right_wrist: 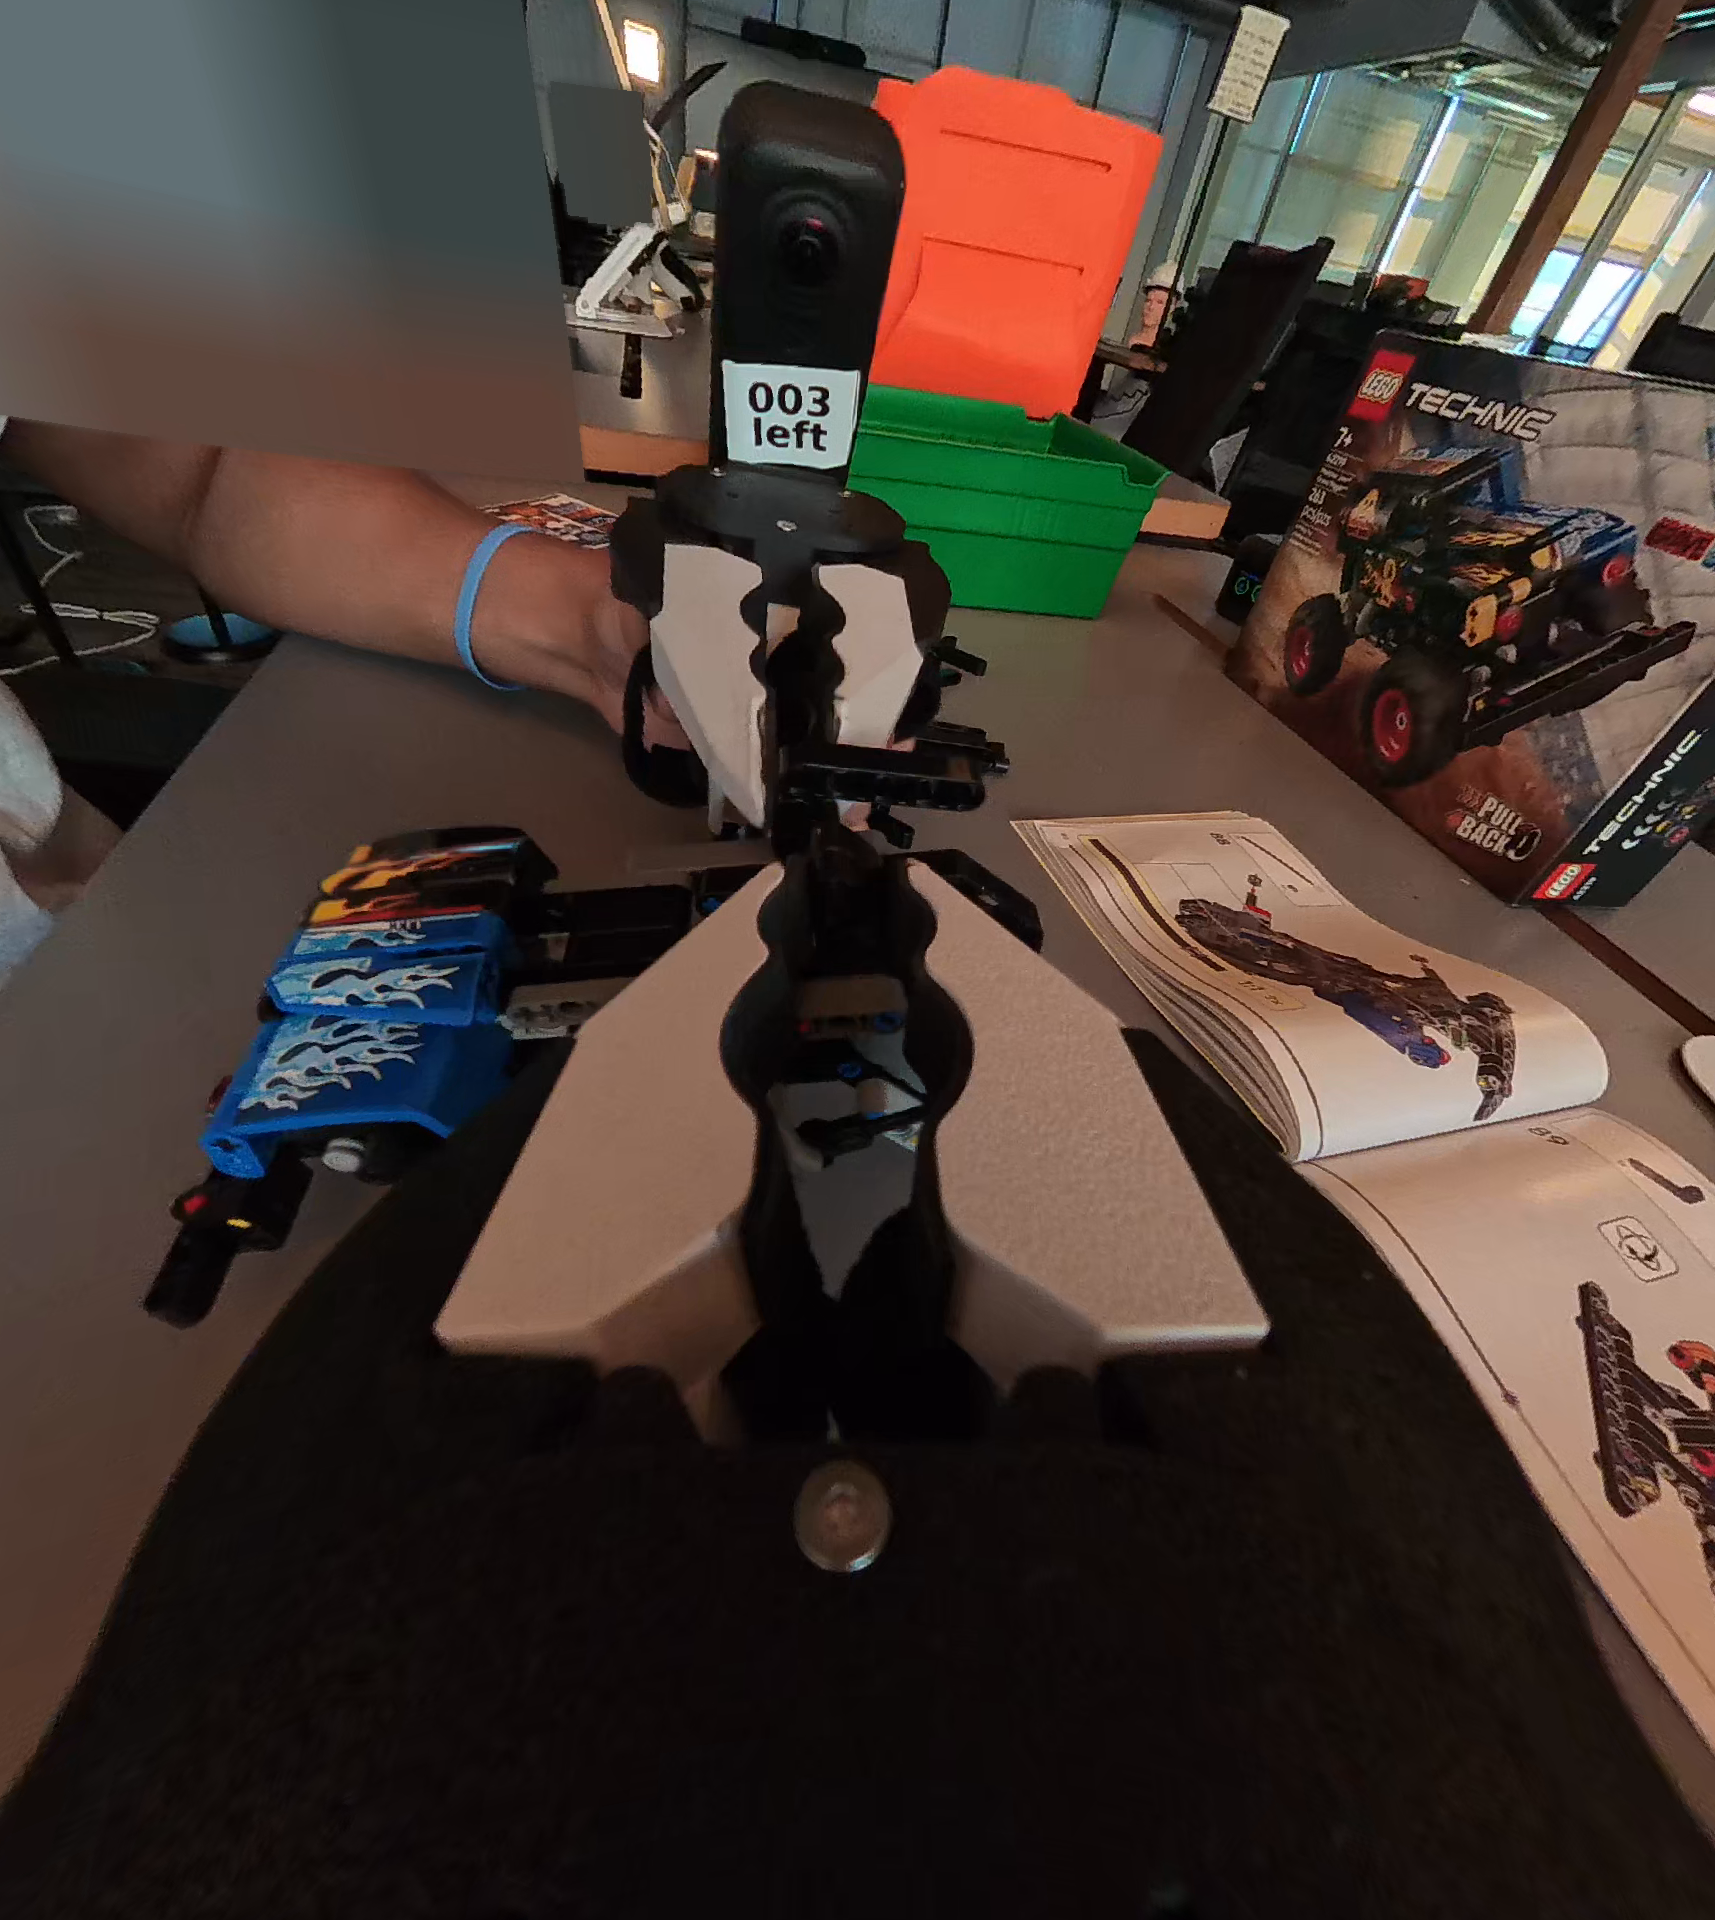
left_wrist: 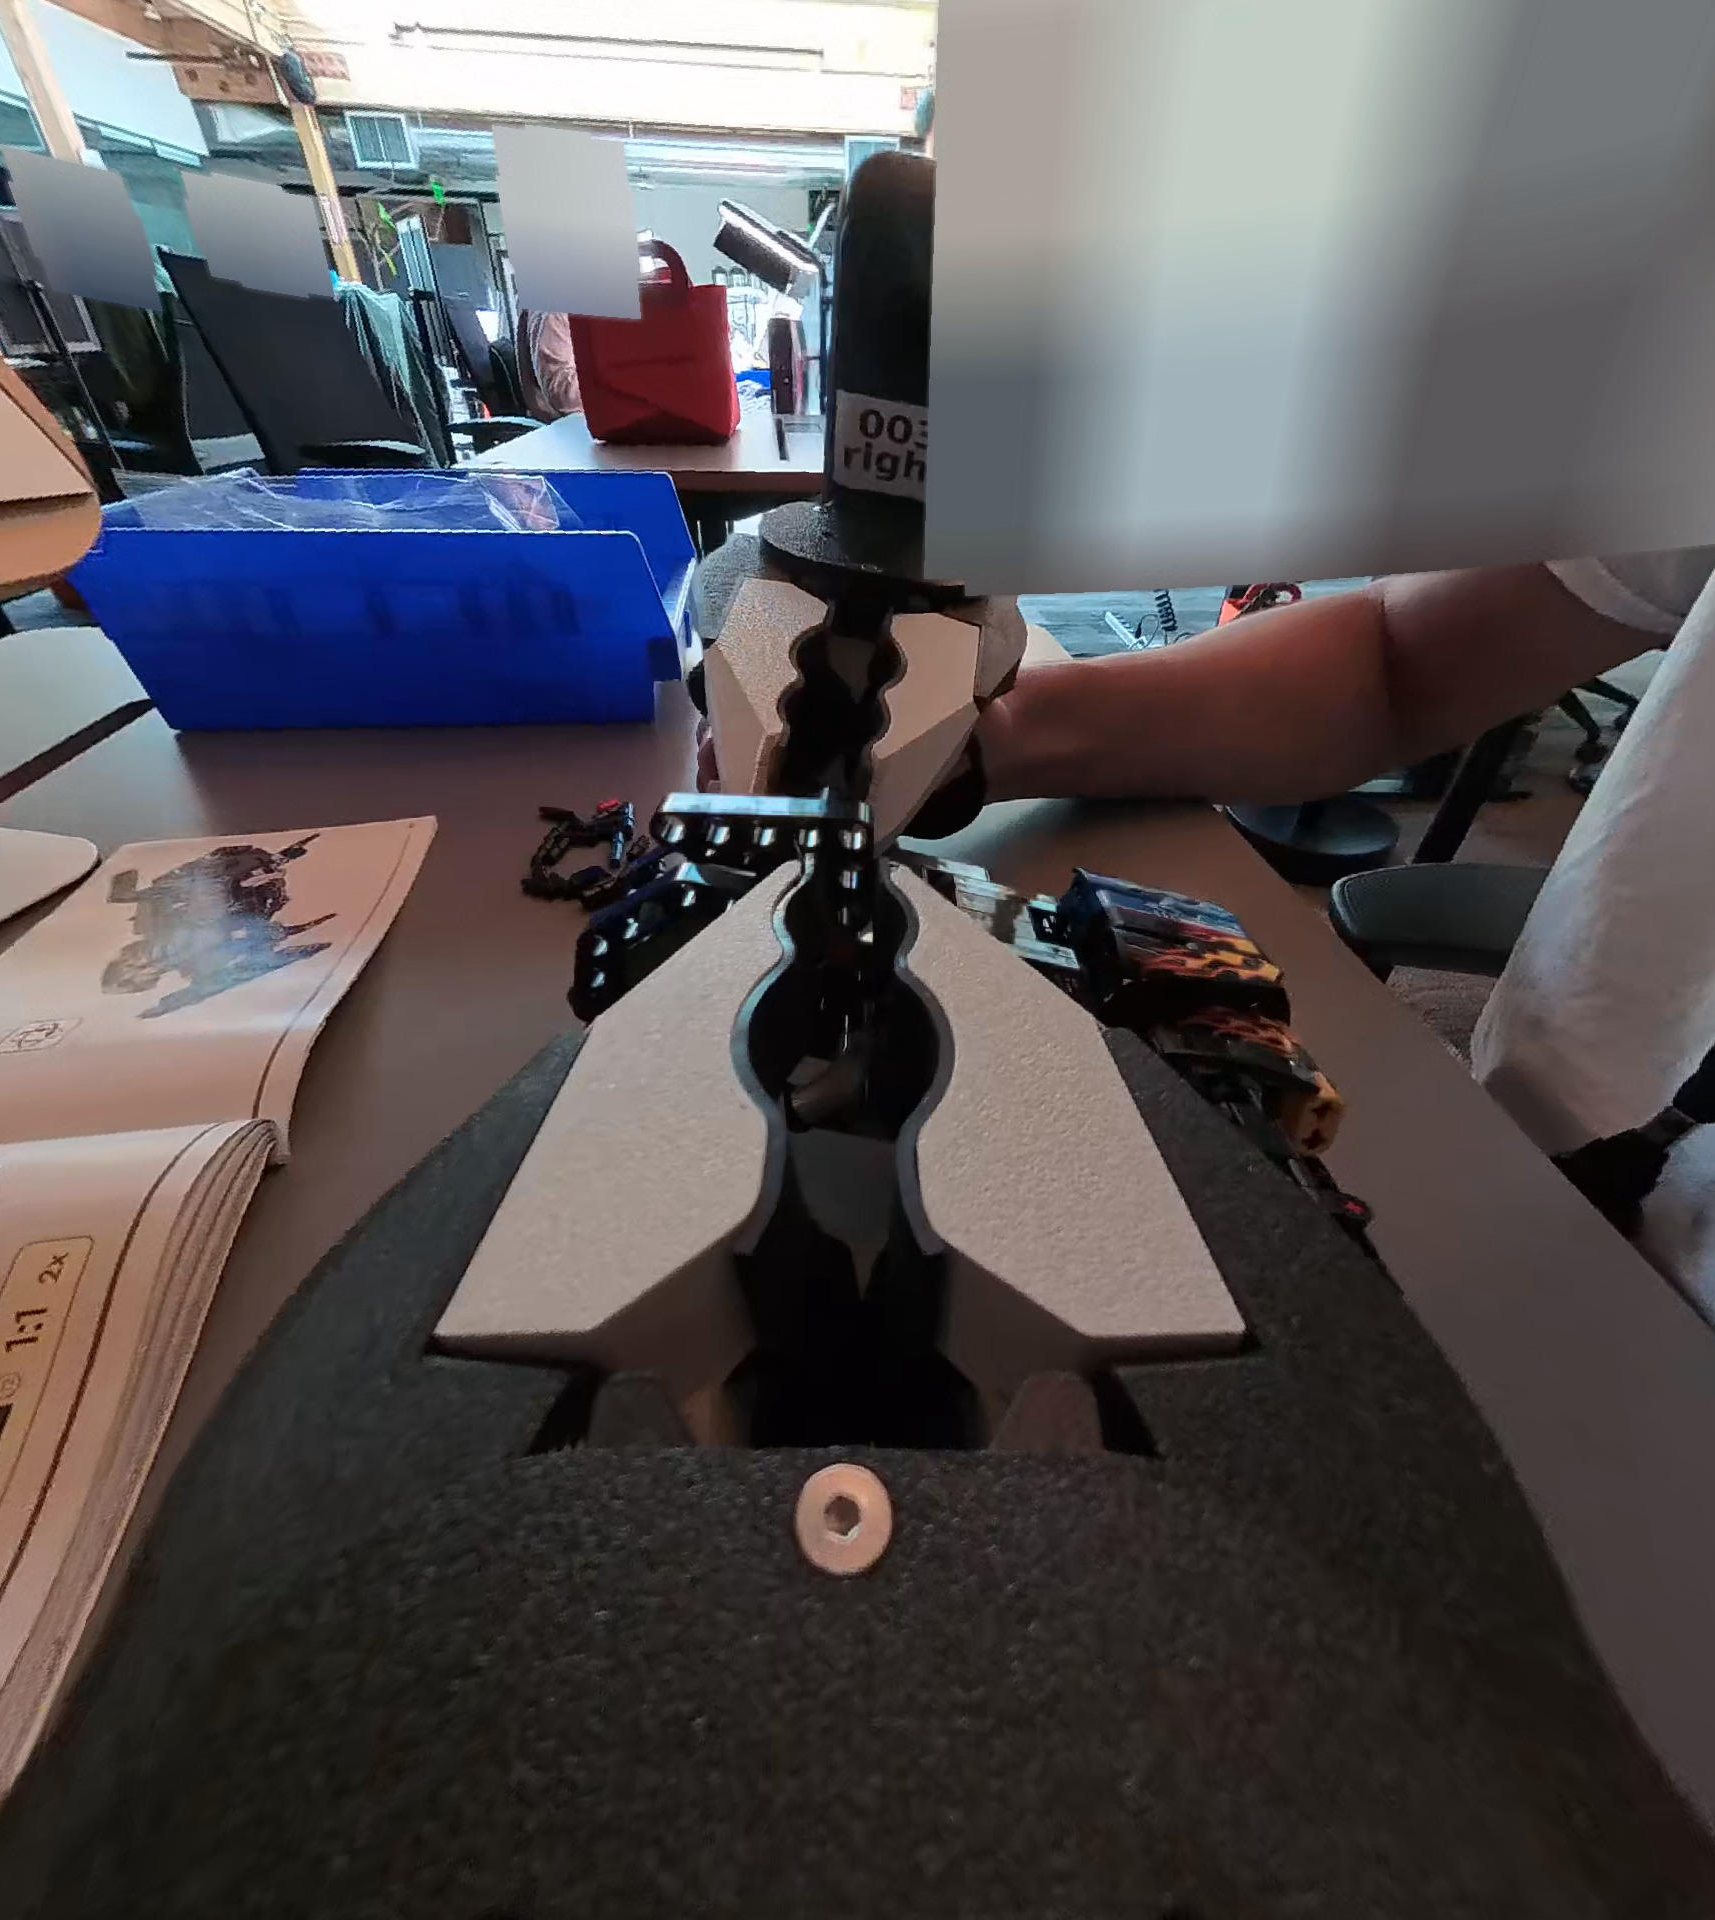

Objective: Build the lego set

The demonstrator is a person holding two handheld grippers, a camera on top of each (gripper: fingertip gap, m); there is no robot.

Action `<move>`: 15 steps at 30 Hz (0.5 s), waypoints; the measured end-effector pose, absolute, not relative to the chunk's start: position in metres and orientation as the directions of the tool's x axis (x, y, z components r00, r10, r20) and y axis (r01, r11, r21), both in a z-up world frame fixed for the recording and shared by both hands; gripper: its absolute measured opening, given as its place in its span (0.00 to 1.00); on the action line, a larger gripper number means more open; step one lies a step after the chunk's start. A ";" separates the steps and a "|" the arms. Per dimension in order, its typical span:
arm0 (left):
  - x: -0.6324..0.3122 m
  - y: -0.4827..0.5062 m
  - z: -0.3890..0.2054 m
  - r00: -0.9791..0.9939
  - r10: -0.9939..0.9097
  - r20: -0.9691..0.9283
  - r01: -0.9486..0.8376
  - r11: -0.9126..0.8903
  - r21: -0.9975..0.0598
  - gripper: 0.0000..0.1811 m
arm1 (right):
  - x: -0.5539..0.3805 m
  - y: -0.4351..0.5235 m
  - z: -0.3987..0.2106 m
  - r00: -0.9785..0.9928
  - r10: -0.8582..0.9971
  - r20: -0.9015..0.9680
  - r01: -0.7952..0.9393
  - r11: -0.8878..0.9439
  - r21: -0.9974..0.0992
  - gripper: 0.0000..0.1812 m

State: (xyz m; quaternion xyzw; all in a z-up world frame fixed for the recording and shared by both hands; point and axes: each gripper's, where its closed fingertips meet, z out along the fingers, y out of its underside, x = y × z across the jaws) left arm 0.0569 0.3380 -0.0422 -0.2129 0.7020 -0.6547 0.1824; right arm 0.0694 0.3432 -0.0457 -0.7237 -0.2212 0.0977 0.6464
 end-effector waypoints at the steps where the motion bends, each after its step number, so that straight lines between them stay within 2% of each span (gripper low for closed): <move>1: 0.058 0.338 -0.043 -0.839 -0.543 0.015 -0.056 0.058 -0.997 0.03 | 0.069 0.343 -0.046 0.882 0.448 0.144 0.195 -0.069 -0.978 0.07; 15: 0.053 0.337 -0.036 -0.840 -0.539 -0.060 0.037 0.055 -0.998 0.03 | 0.066 0.341 -0.041 0.873 0.477 0.105 0.153 -0.063 -0.986 0.07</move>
